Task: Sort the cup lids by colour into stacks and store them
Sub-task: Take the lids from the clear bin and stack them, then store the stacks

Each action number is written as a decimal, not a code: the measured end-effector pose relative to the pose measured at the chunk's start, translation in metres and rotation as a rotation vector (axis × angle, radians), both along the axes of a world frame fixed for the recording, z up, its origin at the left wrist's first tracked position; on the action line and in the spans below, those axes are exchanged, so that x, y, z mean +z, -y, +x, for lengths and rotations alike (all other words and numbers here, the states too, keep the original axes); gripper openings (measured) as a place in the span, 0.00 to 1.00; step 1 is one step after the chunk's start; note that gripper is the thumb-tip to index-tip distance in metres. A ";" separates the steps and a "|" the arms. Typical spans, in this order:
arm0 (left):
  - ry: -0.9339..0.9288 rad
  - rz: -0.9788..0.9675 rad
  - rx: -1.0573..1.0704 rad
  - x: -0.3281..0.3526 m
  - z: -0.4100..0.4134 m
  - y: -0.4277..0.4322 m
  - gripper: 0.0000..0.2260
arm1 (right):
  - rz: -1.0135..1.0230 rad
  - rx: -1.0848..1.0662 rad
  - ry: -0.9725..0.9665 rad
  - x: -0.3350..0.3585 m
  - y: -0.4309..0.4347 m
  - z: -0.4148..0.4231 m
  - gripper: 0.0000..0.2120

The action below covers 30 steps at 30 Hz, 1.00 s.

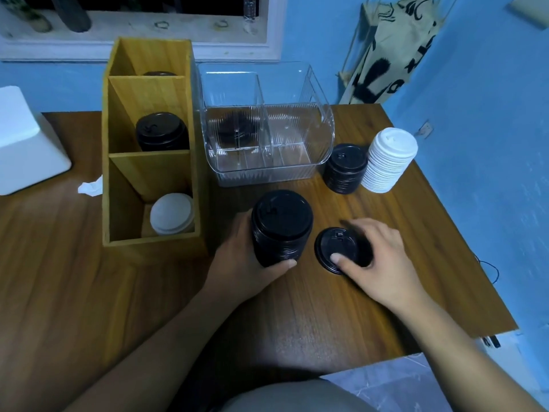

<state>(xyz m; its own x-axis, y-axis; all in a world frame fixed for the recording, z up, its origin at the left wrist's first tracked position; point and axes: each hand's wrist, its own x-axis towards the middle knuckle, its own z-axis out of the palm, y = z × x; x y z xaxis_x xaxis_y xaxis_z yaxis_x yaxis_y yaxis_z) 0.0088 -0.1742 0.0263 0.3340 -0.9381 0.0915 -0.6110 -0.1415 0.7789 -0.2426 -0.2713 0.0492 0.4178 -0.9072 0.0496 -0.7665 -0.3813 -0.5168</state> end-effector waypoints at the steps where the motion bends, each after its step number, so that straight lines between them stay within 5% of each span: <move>1: -0.004 -0.003 0.003 0.000 0.000 0.000 0.47 | -0.020 0.006 -0.088 -0.003 -0.003 0.002 0.38; 4: -0.012 -0.002 0.004 0.000 -0.001 -0.001 0.46 | -0.077 0.020 -0.246 -0.009 -0.004 0.012 0.41; 10: 0.001 0.011 0.002 0.000 0.000 -0.001 0.46 | 0.124 0.247 0.024 -0.009 0.003 0.004 0.39; 15: 0.008 -0.012 0.000 -0.002 0.000 -0.001 0.46 | -0.062 0.127 0.000 -0.019 0.000 0.012 0.33; 22: -0.006 -0.001 -0.018 0.000 0.002 -0.001 0.46 | -0.031 0.115 0.507 0.053 0.011 0.029 0.24; 30: -0.031 -0.047 -0.017 0.001 -0.001 -0.003 0.43 | -0.076 0.544 0.211 0.075 0.004 0.097 0.25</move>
